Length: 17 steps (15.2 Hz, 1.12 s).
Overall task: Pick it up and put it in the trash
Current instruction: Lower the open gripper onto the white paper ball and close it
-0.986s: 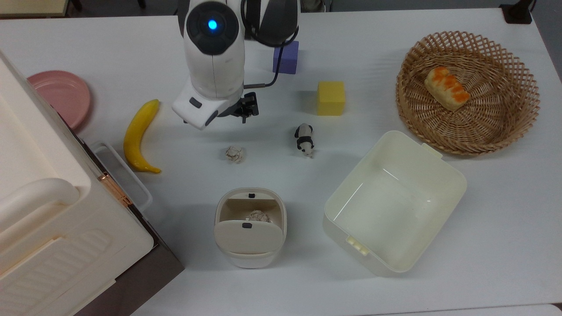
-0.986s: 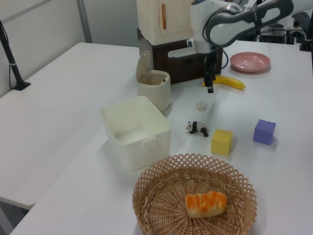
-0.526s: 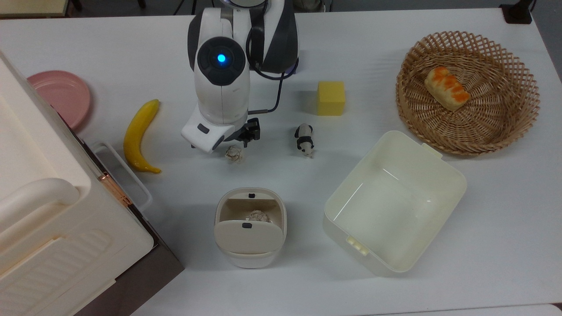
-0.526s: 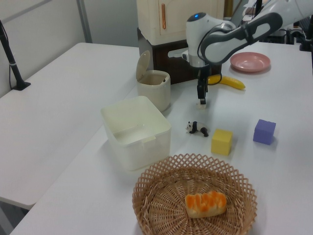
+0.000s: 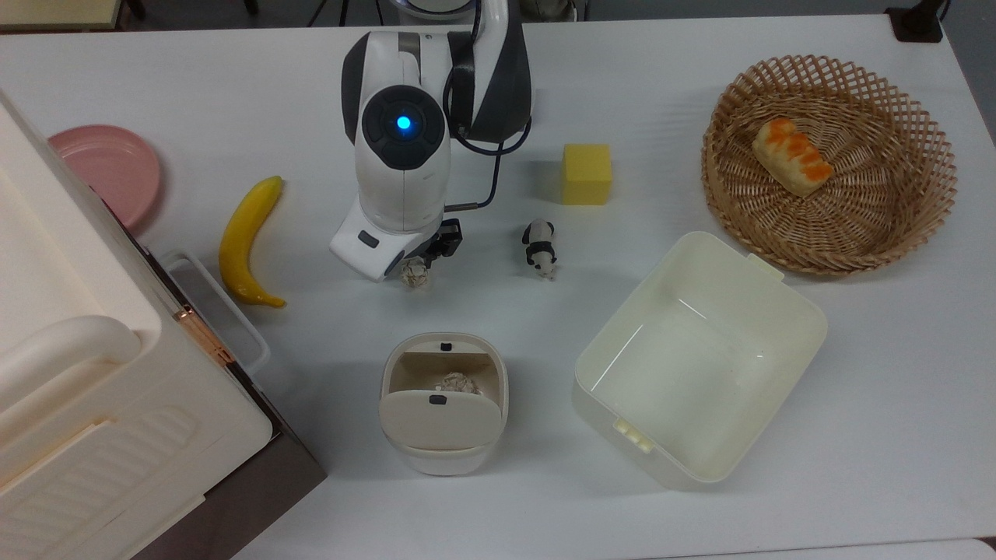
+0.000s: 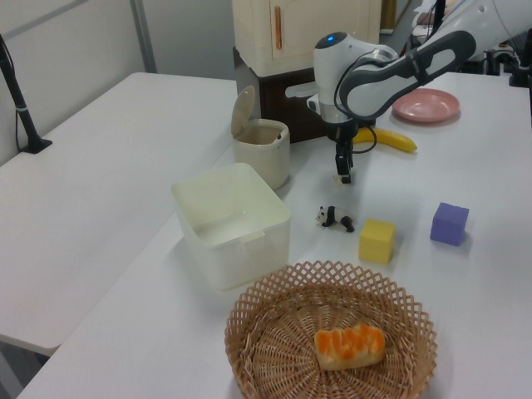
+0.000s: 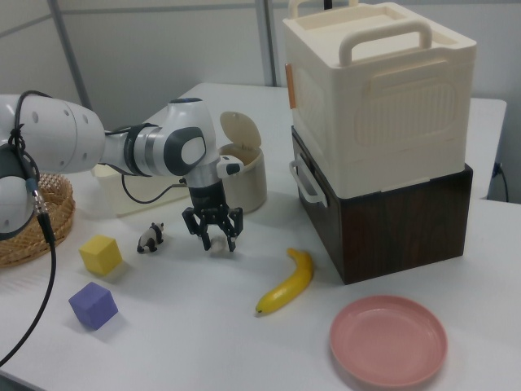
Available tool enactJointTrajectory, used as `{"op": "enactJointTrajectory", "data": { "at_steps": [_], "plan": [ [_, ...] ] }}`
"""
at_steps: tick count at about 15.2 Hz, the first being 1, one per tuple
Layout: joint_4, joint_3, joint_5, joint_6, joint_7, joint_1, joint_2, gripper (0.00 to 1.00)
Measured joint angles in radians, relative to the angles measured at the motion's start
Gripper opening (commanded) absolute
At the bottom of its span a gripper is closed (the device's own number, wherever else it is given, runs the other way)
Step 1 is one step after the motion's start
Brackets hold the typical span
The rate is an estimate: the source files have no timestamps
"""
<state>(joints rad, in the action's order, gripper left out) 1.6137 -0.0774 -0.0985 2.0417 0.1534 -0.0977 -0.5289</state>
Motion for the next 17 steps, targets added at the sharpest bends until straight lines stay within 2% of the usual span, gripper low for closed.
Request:
{"op": "enactJointTrajectory", "data": {
  "at_steps": [2,5,13,17],
  "plan": [
    [0.000,0.000,0.000,0.005,0.000,0.000,-0.003,0.56],
    [-0.003,0.000,0.000,0.007,0.000,-0.001,-0.004,0.43],
    [-0.015,0.000,0.000,0.008,0.000,-0.001,-0.004,0.00],
    [-0.033,0.000,0.000,0.008,0.004,-0.001,-0.003,0.00]
  ]
}}
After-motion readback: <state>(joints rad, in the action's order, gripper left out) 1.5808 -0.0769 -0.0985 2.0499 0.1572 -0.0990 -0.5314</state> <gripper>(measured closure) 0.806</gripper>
